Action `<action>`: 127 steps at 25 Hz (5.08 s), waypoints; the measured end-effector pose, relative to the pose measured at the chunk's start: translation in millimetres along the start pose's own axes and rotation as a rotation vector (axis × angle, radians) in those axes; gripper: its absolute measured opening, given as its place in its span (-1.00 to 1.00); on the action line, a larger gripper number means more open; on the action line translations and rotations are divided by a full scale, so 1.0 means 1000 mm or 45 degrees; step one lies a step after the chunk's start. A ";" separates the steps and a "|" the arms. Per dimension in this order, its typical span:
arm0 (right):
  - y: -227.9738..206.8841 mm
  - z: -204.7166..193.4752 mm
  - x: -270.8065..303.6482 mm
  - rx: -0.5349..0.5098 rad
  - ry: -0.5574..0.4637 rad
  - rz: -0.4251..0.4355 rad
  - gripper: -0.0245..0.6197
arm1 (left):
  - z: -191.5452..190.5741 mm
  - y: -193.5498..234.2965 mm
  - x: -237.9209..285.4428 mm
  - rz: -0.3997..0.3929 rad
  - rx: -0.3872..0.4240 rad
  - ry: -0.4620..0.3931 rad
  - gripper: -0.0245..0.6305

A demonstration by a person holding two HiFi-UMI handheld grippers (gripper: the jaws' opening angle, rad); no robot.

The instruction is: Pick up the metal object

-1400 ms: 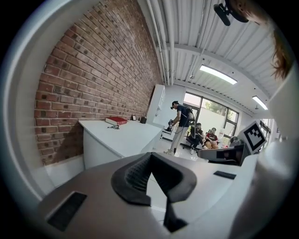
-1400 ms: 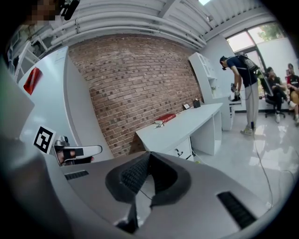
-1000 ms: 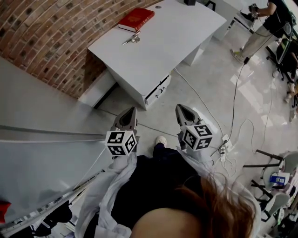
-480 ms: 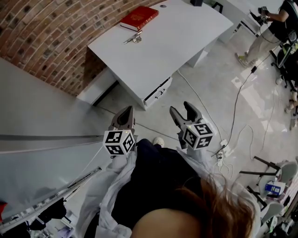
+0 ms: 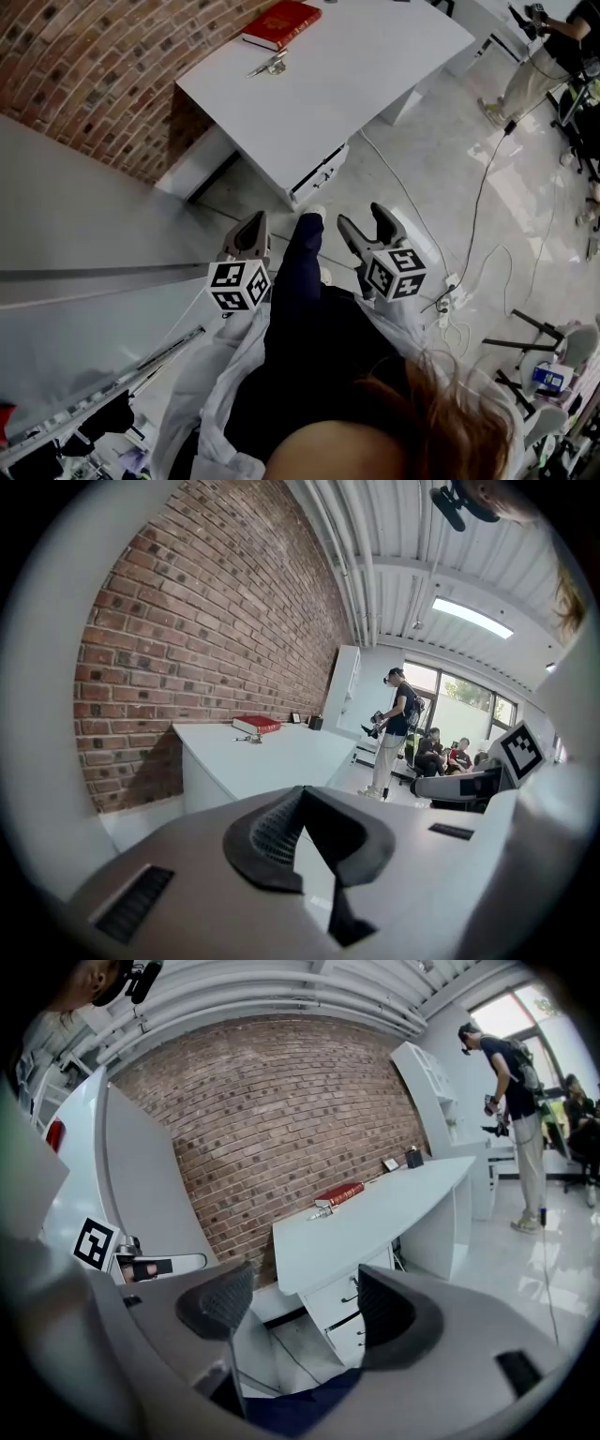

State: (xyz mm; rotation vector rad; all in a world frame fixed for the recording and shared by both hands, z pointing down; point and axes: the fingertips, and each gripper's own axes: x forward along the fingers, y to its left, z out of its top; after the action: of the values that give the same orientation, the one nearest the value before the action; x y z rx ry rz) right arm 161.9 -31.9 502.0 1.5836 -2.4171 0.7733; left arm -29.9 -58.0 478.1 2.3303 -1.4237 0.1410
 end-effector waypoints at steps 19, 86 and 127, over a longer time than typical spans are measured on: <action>-0.040 0.089 0.124 -0.014 0.053 0.077 0.15 | 0.075 0.053 0.125 0.041 -0.029 -0.013 -0.88; -0.094 0.149 0.517 1.484 0.438 0.189 -0.87 | 0.082 0.211 0.265 0.456 -0.314 0.042 -0.88; -0.072 0.207 0.330 0.853 -0.019 0.212 -0.87 | 0.129 0.163 0.212 0.119 -0.129 -0.111 -0.88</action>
State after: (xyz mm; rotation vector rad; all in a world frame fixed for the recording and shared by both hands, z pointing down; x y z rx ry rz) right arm 114.9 -425.1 478.9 1.5694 -2.4606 1.7474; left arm -87.5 -349.5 468.2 2.2137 -1.5453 -0.0063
